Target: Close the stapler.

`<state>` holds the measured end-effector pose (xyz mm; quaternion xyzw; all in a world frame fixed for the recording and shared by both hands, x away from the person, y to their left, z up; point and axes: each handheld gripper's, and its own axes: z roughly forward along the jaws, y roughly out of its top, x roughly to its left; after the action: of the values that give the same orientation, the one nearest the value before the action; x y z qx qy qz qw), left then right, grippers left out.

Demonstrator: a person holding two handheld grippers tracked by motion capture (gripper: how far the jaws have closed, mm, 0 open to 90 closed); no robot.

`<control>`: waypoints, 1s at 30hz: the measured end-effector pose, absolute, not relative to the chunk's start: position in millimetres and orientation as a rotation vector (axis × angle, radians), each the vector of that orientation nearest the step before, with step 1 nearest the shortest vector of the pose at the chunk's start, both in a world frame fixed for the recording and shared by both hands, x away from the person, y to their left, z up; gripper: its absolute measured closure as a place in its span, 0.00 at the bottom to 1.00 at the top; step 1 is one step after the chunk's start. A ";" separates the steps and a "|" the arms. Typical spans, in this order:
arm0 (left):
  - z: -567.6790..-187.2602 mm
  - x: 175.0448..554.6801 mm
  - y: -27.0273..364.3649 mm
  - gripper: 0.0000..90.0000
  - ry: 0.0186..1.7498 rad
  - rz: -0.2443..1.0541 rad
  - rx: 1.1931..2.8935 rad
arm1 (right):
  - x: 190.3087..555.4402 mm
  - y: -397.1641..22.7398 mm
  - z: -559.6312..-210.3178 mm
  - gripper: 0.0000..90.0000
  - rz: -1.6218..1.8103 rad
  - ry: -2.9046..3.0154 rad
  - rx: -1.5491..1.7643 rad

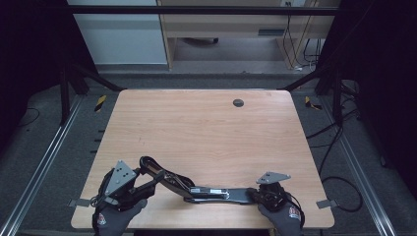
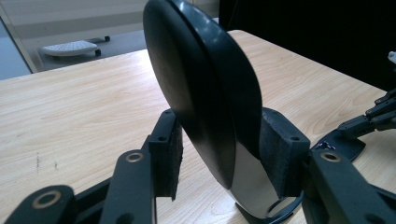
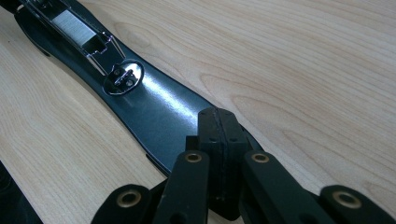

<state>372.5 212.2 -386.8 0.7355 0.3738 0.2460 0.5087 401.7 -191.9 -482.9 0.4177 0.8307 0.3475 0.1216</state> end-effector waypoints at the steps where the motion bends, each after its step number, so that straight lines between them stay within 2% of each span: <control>1: -386.5 372.5 211.9 0.59 0.900 0.592 1.775 | 402.0 -192.1 -483.1 1.00 1.020 2.426 1.218; 30: -376.7 370.9 187.9 0.62 0.849 0.602 1.795 | 403.1 -192.2 -483.5 1.00 1.031 2.426 1.221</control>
<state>370.9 187.9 -376.7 0.7448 0.3525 0.2500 0.5084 403.1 -192.2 -483.5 0.4175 0.8292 0.3524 0.1180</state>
